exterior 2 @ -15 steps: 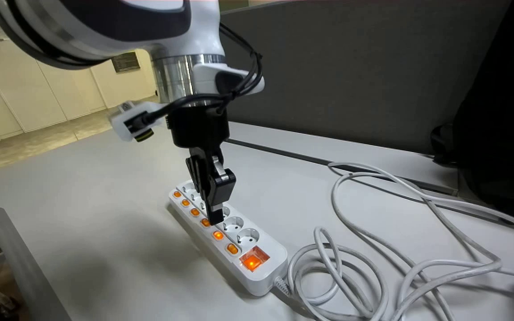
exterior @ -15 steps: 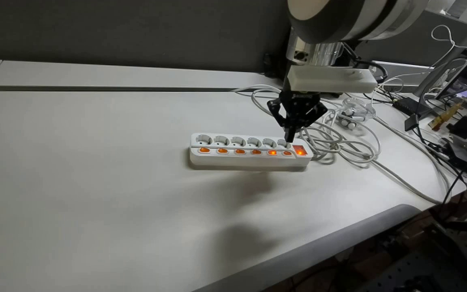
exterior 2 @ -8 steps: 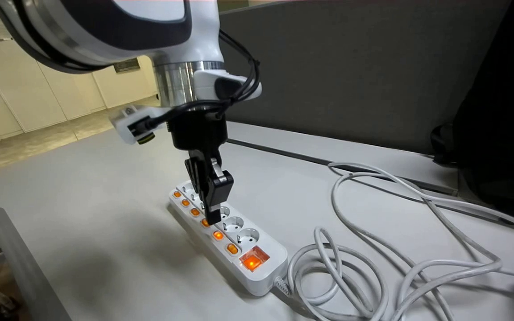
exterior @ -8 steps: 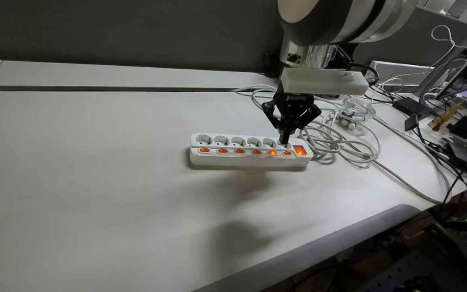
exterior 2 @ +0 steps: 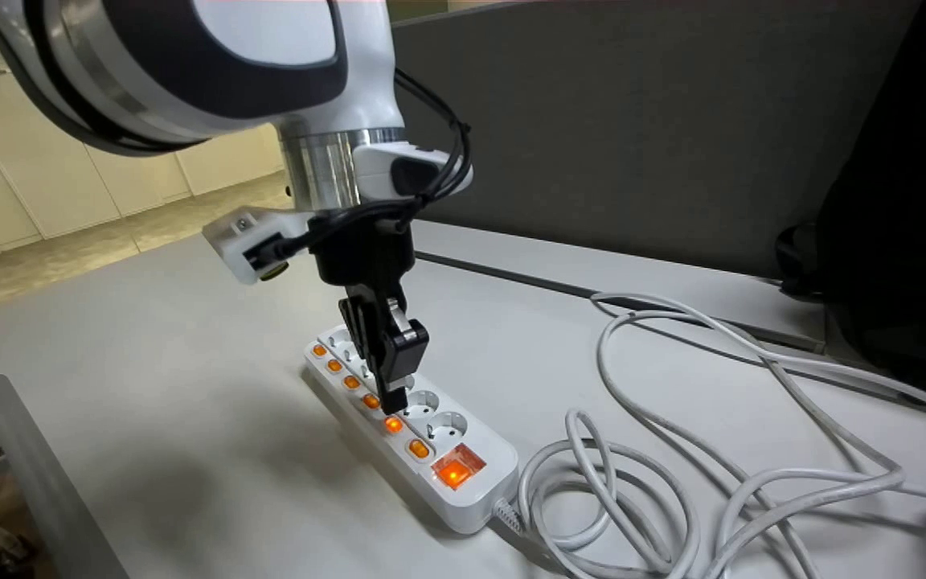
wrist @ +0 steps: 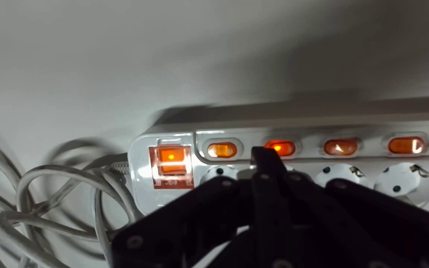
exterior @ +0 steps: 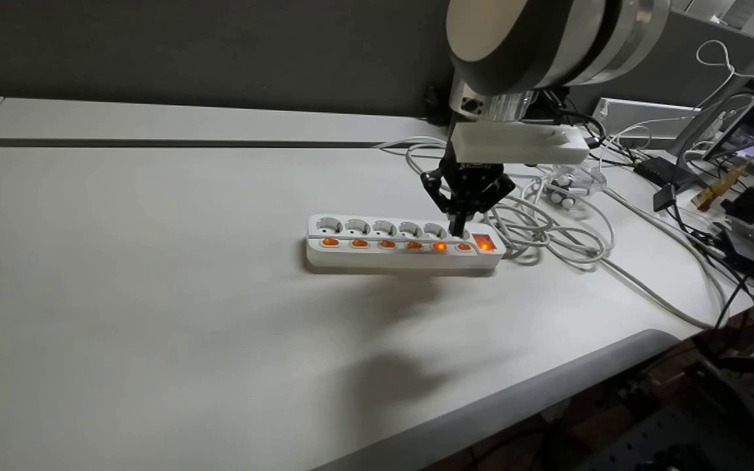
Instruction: Switch off the second slot of the extension cord
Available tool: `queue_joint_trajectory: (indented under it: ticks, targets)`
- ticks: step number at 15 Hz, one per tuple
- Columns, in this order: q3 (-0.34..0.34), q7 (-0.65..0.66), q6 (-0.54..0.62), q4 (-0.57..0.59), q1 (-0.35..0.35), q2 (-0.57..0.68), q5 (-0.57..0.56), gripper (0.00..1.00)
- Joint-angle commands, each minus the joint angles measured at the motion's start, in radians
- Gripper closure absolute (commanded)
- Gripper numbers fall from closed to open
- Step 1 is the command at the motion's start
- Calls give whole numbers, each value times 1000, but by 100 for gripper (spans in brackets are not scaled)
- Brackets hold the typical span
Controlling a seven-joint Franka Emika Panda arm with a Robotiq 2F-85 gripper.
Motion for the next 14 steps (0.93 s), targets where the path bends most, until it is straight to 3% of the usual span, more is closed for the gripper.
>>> queue_joint_trajectory:
  ticks: [1, 14]
  targets:
    - [-31, 15, 41, -3, 27, 21, -20, 100]
    - [-37, 3, 68, -10, 53, 59, -3, 100]
